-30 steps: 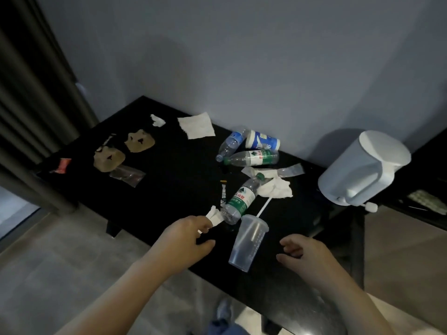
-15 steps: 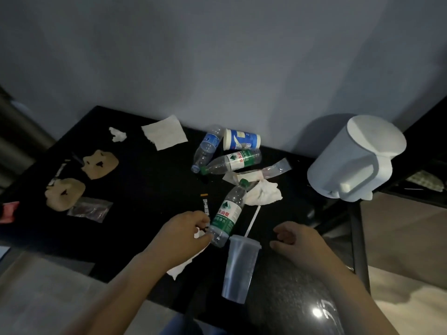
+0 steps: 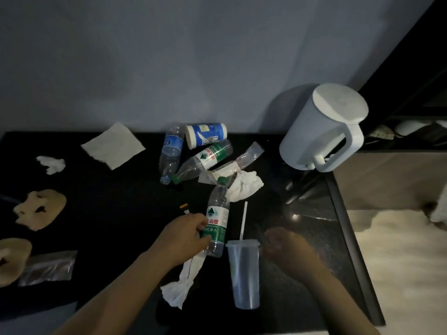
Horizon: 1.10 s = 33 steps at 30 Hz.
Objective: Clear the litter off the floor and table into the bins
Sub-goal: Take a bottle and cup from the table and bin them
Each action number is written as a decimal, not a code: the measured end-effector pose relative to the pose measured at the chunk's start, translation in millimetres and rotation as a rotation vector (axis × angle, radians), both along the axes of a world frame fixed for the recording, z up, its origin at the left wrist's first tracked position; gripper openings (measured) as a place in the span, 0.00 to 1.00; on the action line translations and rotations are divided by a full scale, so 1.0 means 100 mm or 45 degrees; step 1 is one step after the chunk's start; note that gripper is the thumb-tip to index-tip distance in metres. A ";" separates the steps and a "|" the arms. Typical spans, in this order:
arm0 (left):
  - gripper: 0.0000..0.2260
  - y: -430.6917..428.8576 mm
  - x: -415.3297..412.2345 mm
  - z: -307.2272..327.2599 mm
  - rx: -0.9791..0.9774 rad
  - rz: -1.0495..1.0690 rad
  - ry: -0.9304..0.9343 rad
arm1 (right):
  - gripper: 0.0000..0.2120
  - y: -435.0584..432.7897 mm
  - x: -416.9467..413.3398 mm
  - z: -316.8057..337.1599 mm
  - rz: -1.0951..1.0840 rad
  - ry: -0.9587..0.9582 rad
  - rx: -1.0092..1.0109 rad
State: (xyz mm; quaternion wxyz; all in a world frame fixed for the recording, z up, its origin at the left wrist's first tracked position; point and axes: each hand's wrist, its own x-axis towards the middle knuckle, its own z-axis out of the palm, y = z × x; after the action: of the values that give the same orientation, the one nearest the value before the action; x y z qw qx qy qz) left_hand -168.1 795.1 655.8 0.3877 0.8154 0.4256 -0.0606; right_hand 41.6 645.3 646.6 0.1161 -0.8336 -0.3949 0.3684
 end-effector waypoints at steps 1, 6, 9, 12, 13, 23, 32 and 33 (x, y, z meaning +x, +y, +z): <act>0.15 0.05 0.02 -0.03 -0.003 -0.035 0.008 | 0.18 -0.02 -0.06 -0.03 -0.017 -0.003 -0.003; 0.16 0.17 0.09 -0.18 -0.019 -0.139 0.042 | 0.22 -0.10 -0.28 -0.17 -0.147 0.058 -0.019; 0.18 0.20 0.20 -0.27 0.009 -0.163 0.109 | 0.27 -0.11 -0.37 -0.24 -0.171 0.062 -0.050; 0.20 0.22 0.33 -0.35 0.048 -0.151 0.183 | 0.35 -0.11 -0.45 -0.30 -0.276 0.111 -0.078; 0.21 0.23 0.37 -0.39 0.057 -0.144 0.211 | 0.37 -0.11 -0.48 -0.33 -0.295 0.130 -0.081; 0.30 0.29 0.69 -0.68 -0.017 0.082 0.285 | 0.40 -0.09 -0.55 -0.55 -0.386 0.207 -0.087; 0.22 0.28 0.61 -0.83 -0.151 0.104 0.295 | 0.38 -0.11 -0.60 -0.78 -0.483 0.322 -0.102; 0.23 0.27 0.60 -0.83 -0.160 0.111 0.281 | 0.38 -0.12 -0.60 -0.80 -0.501 0.341 -0.092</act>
State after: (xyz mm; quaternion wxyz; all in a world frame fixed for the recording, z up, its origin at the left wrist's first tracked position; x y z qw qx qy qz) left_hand -107.9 822.2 572.8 0.3912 0.7586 0.4960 -0.1597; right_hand -18.0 633.7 566.6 0.2070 -0.8419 -0.1924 0.4597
